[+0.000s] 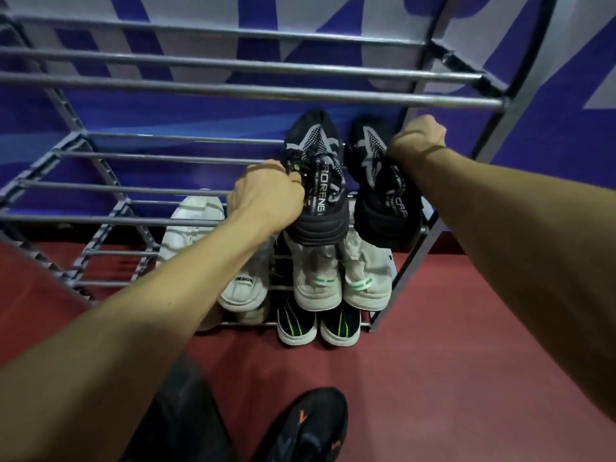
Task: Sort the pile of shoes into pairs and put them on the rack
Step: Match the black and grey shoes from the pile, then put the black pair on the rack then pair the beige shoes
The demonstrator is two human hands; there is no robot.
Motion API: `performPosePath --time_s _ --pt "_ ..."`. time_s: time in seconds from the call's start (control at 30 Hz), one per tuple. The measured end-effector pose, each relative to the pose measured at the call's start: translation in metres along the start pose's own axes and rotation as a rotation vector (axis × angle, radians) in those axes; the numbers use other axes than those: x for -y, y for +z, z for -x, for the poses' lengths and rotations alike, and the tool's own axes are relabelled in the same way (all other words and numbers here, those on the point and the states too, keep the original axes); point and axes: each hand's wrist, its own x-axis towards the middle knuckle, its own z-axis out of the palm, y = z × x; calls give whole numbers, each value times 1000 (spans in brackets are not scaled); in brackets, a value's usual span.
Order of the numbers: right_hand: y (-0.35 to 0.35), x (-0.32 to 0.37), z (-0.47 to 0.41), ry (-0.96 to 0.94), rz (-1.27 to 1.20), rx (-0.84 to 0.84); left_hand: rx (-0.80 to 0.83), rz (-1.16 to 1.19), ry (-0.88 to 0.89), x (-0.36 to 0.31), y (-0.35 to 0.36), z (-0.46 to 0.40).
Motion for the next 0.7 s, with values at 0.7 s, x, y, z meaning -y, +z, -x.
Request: performPosePath --time_s 0.7 --pt "-44 -80 152 -573 145 5 -370 186 223 24 41 115"
